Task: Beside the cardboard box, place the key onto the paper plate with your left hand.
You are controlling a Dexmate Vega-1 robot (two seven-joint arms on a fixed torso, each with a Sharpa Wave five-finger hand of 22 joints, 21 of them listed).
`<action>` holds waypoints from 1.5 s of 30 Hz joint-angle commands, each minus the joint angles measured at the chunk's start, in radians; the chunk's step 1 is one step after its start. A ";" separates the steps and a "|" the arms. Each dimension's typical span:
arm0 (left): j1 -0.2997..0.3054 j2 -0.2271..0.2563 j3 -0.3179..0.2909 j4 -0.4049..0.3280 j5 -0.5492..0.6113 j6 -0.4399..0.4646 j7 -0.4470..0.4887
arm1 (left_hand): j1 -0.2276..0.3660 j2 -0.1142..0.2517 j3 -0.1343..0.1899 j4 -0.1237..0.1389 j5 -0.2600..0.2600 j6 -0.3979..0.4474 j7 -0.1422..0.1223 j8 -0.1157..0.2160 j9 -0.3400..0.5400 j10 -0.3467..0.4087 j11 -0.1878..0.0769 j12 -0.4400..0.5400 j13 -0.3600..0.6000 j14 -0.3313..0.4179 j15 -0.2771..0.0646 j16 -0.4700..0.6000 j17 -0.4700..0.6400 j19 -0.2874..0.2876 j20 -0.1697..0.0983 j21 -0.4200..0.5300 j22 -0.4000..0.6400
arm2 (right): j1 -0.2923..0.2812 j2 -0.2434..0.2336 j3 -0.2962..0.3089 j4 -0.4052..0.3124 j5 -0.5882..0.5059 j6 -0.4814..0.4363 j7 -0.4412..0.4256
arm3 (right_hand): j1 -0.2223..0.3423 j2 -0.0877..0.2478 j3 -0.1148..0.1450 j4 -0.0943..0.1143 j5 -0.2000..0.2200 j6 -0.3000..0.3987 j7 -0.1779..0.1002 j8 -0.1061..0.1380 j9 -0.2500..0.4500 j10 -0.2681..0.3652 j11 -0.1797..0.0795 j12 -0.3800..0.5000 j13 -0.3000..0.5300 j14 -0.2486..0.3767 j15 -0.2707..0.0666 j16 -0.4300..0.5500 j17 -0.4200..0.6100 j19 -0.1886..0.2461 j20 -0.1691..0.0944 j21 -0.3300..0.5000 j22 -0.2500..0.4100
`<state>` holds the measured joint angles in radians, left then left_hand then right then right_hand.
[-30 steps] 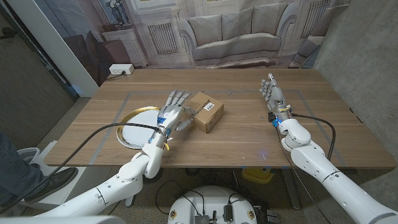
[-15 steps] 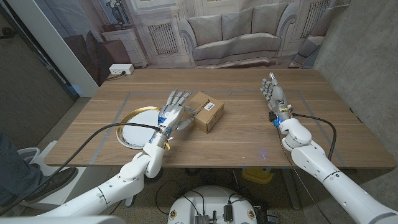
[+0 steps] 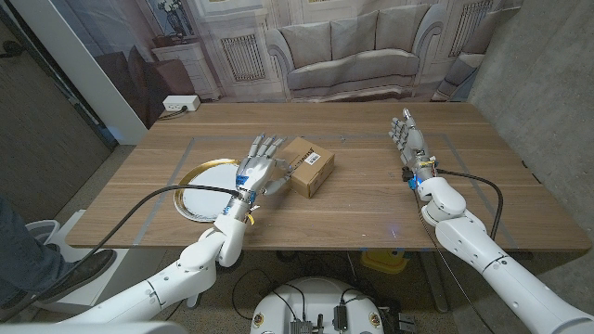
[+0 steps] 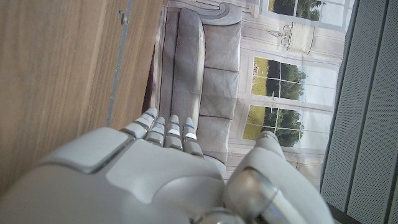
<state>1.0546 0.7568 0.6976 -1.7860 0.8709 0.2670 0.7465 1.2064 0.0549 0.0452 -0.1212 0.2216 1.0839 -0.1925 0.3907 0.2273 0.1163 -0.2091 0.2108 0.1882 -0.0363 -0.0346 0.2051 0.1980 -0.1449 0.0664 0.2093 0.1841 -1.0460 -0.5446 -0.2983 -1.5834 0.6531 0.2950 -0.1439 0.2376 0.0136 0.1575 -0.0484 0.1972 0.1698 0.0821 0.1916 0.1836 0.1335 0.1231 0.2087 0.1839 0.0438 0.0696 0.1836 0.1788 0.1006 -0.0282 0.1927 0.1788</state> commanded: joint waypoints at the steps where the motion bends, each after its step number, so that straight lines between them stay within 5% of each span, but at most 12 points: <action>1: 0.007 -0.007 -0.004 0.004 -0.003 -0.001 0.035 | 0.012 -0.001 -0.001 -0.009 0.002 0.076 0.069 0.011 0.004 0.016 -0.003 0.007 0.005 0.012 -0.073 0.009 0.004 0.007 0.005 0.002 0.002 | -0.010 -0.004 0.003 -0.014 0.001 0.005 0.001 | 0.002 0.004 -0.002 -0.002 -0.001 0.008 0.000 0.003 0.005 0.013 -0.001 0.005 0.002 0.005 0.006 0.002 0.002 0.005 0.003 0.004 0.002; 45: -0.024 -0.023 -0.018 0.049 -0.036 -0.080 0.128 | 0.000 0.036 0.003 0.019 -0.009 0.111 0.090 0.044 0.008 0.099 -0.005 0.021 0.006 0.075 -0.097 0.025 0.007 0.032 0.006 0.007 0.002 | -0.049 0.005 0.013 -0.062 -0.026 0.026 -0.049 | -0.011 0.005 -0.010 0.001 -0.001 0.011 0.000 0.004 0.005 0.018 -0.002 0.006 0.002 0.007 0.004 0.003 0.004 0.005 0.002 0.005 0.002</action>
<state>1.0503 0.7399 0.6843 -1.7542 0.8416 0.2078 0.8573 1.2055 0.0847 0.0514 -0.1069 0.2138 1.1856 -0.1053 0.4258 0.2326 0.2065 -0.2143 0.2236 0.1934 0.0264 -0.0363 0.2244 0.2026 -0.1166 0.0767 0.2093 0.1838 -1.0840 -0.5458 -0.2880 -1.6371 0.6392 0.3062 -0.1736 0.2335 0.0177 0.1504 -0.0470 0.1972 0.1698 0.0821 0.1916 0.1836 0.1446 0.1232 0.2087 0.1838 0.0438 0.0696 0.1836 0.1788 0.1006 -0.0282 0.1927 0.1788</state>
